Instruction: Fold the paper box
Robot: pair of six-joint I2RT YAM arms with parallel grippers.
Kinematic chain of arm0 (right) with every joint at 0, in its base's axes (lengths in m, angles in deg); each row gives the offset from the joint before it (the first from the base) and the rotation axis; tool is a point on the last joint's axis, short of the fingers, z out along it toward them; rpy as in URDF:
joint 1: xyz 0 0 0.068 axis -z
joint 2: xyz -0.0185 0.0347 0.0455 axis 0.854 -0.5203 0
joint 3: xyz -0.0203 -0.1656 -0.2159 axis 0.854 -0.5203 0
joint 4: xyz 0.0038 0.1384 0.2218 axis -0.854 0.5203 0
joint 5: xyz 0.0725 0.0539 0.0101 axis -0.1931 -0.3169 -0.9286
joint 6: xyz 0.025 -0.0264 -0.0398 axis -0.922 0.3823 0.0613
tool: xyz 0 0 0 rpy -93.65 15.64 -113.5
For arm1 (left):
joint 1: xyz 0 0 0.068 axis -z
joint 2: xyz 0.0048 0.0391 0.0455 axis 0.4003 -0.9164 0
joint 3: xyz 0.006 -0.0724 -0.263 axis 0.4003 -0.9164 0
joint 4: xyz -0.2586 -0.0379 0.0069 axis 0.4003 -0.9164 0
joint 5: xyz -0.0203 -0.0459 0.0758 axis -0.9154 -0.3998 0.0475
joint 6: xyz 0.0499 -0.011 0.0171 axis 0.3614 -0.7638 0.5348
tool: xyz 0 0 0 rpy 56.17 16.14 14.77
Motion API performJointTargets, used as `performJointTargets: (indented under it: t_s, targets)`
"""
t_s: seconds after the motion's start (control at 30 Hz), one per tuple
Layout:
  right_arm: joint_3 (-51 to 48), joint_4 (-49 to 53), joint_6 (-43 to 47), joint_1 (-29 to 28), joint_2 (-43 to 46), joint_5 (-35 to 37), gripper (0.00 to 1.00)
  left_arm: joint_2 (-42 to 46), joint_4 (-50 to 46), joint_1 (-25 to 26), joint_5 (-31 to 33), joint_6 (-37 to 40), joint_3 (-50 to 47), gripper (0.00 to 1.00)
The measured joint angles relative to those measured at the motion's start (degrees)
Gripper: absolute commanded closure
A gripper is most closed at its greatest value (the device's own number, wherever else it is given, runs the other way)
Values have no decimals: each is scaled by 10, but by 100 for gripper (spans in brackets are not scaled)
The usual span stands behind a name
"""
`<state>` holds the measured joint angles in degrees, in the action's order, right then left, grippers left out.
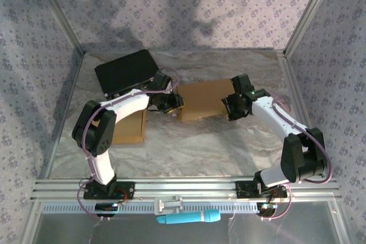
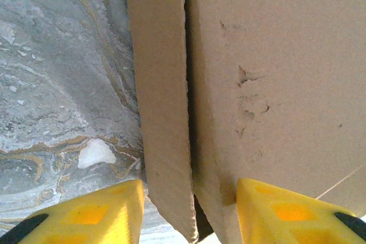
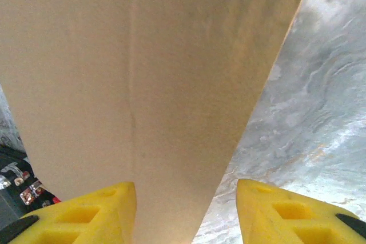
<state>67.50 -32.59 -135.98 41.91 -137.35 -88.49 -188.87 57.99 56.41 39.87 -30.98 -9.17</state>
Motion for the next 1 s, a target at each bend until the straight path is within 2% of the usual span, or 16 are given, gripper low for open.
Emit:
performJointTargets:
  t_s: [0.17,0.3,0.4,0.57,0.73,1.0]
  targets:
    - [81,85,132,37,38,2,34,-2,1,0,7,8,0,59]
    - [117,80,288,114,62,-2,34,-3,1,0,11,15,-1,59]
    - [158,80,416,148,-8,-7,37,-3,1,0,13,20,-1,59]
    - [216,77,575,150,-167,-27,35,-6,-1,0,13,30,-1,59]
    - [216,81,640,148,-226,-44,38,-13,-1,0,13,35,-1,59]
    - [219,76,668,147,-256,-55,49,-13,-1,0,15,43,-1,60]
